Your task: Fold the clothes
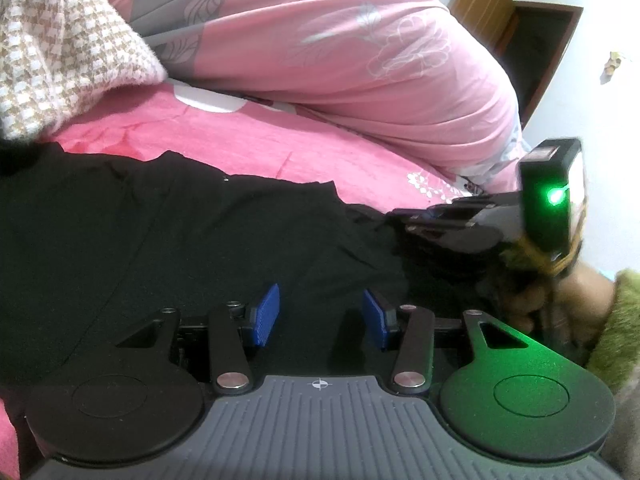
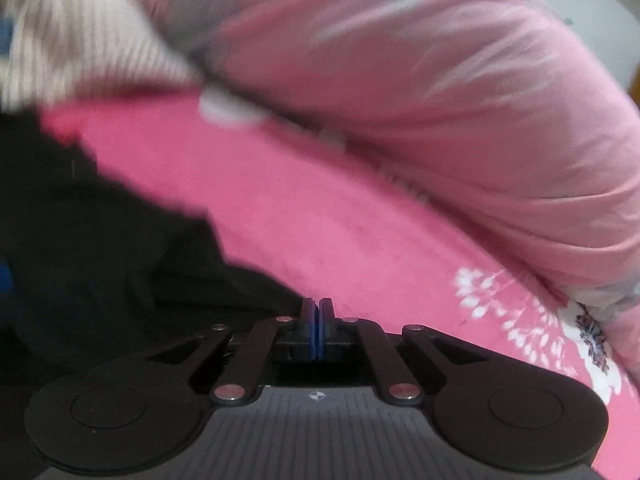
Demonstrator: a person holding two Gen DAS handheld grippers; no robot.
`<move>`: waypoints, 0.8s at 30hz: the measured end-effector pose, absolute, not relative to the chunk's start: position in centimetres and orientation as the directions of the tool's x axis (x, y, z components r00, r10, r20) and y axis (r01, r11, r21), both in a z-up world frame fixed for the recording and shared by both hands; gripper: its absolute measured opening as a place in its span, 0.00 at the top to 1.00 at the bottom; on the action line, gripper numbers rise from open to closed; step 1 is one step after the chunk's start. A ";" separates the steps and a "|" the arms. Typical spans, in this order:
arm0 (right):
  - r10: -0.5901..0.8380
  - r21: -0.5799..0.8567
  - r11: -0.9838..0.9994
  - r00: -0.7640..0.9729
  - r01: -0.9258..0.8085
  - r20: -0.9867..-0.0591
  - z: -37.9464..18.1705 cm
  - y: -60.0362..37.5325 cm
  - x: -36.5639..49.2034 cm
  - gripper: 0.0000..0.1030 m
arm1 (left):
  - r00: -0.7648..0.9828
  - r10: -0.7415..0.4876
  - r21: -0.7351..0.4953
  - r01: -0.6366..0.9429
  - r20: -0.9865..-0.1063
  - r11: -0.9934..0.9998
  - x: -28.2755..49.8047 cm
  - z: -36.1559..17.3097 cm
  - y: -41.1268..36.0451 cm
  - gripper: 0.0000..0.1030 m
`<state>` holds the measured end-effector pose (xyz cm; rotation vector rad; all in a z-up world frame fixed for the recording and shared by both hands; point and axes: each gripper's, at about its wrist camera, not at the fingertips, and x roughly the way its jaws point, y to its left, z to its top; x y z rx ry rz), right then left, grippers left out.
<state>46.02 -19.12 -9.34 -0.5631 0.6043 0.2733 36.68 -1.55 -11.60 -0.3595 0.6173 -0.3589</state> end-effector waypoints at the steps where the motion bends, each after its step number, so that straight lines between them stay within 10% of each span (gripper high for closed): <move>1: 0.071 -0.410 0.828 0.796 -0.383 -0.601 -9.0 -19.2 46.2 0.96 | 0.758 -0.427 -0.428 0.217 -0.492 0.877 36.7 -11.6 -1.5 0.55; 3: 0.064 -0.350 0.874 0.793 -0.338 -0.605 -7.8 -20.0 46.6 0.80 | 0.758 -0.428 -0.429 0.217 -0.492 0.877 36.7 -11.6 -1.5 0.55; 16: 0.418 0.119 0.871 0.591 -0.477 -0.689 -6.2 -18.3 51.1 0.58 | 0.757 -0.437 -0.445 0.217 -0.486 0.869 36.7 -11.7 -1.2 0.55; 19: 0.423 0.115 0.860 0.566 -0.498 -0.707 -6.8 -17.3 51.3 0.64 | 0.757 -0.442 -0.457 0.214 -0.481 0.863 36.7 -11.7 -1.1 0.55; 21: 0.427 0.101 0.850 0.563 -0.517 -0.708 -6.8 -16.9 51.0 0.97 | 0.759 -0.442 -0.458 0.214 -0.479 0.863 36.7 -11.7 -1.1 0.55; 24: 0.408 0.033 0.846 0.605 -0.532 -0.684 -6.3 -16.3 50.1 1.00 | 0.772 -0.427 -0.455 0.202 -0.471 0.867 36.5 -11.5 -1.1 0.55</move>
